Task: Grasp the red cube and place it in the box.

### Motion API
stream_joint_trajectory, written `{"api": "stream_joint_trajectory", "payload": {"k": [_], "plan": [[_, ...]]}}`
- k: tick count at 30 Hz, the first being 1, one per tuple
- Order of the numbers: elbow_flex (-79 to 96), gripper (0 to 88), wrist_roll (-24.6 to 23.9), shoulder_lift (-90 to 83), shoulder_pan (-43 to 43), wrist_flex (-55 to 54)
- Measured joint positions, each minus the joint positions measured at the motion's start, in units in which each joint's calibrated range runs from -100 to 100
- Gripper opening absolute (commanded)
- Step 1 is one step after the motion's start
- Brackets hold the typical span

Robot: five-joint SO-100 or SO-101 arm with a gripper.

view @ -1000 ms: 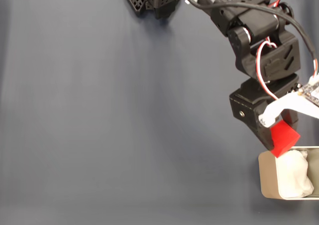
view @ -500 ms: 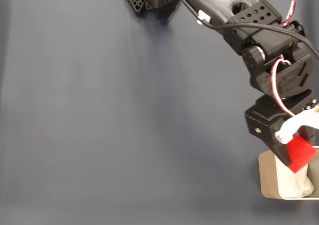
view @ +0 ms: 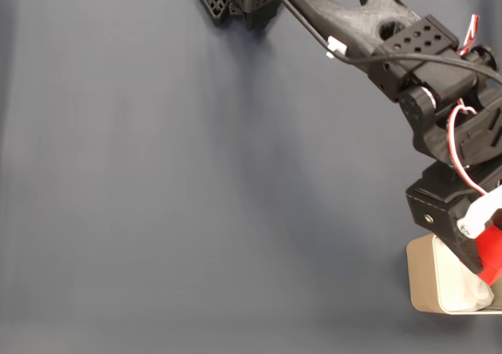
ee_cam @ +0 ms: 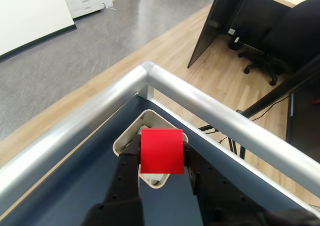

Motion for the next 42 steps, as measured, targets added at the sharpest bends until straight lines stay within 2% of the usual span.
{"api": "stream_joint_trajectory", "payload": {"k": [42], "plan": [[-3.71, 0.9, 0.00, 6.17, -1.34, -0.40]]}}
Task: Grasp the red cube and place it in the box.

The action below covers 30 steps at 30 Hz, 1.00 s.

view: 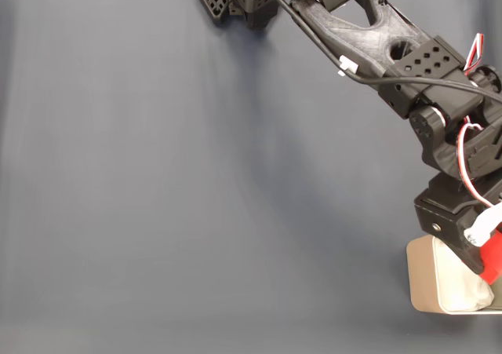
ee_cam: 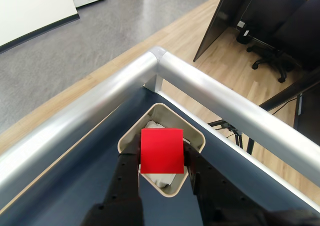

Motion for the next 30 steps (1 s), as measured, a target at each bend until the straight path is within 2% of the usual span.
{"api": "stream_joint_trajectory", "payload": {"k": [5, 9, 15, 30], "plan": [[0.00, 30.1, 0.00, 0.00, 0.00, -0.24], [0.00, 38.0, -0.29, 0.00, 0.00, -0.48], [0.00, 41.1, -0.39, 0.00, 0.00, -0.72], [0.00, 41.3, -0.39, 0.00, 0.00, -1.03]]}}
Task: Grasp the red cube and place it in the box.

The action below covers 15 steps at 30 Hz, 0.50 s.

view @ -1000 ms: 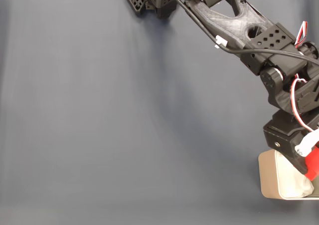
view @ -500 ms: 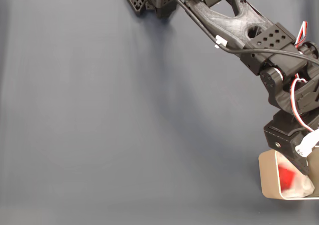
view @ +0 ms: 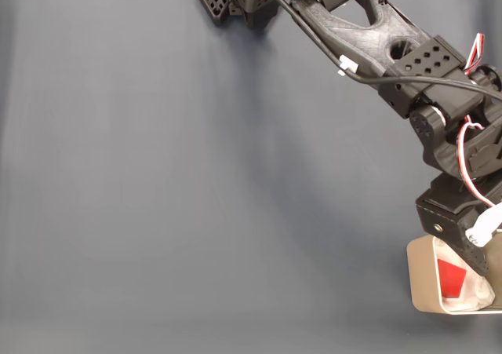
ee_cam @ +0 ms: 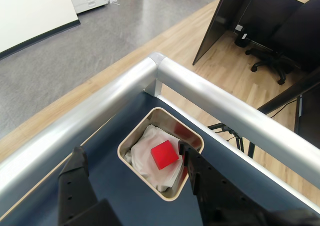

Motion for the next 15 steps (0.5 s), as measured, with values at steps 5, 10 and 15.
{"api": "stream_joint_trajectory", "payload": {"k": [5, 10, 15], "plan": [[0.00, 41.3, 0.00, 0.00, 0.00, 0.00], [0.00, 39.6, 0.00, 0.00, 0.00, 0.00], [0.00, 25.5, -0.54, 0.00, 0.00, 0.00]]}}
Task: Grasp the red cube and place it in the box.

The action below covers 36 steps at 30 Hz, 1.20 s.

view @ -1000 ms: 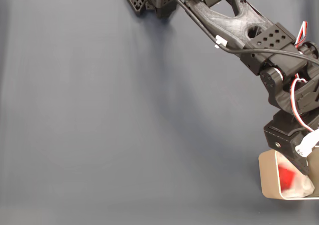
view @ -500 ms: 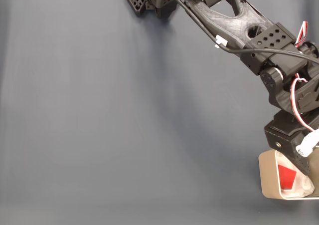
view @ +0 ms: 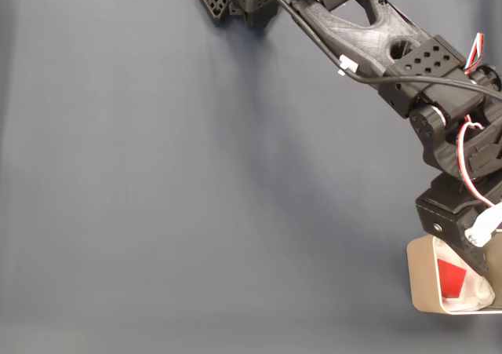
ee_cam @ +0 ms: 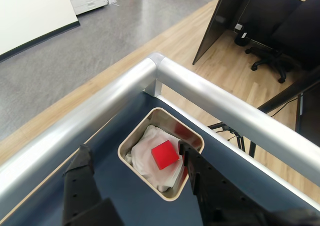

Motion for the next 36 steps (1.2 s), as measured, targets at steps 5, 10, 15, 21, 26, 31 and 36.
{"api": "stream_joint_trajectory", "payload": {"k": [5, 10, 15, 21, 26, 31, 36], "plan": [[0.45, 3.3, -0.98, -1.56, 0.15, 0.00], [5.06, 0.0, -1.81, -6.17, 1.78, 0.00], [12.12, 0.0, -2.93, -12.77, 4.82, -0.80], [26.40, 0.0, -3.42, -24.66, 9.42, -3.82], [40.96, 0.0, -3.42, -35.95, 13.72, -7.32], [54.34, 0.0, -4.10, -46.72, 17.21, -8.91], [65.46, 0.0, -4.98, -56.45, 20.03, -9.31]]}}
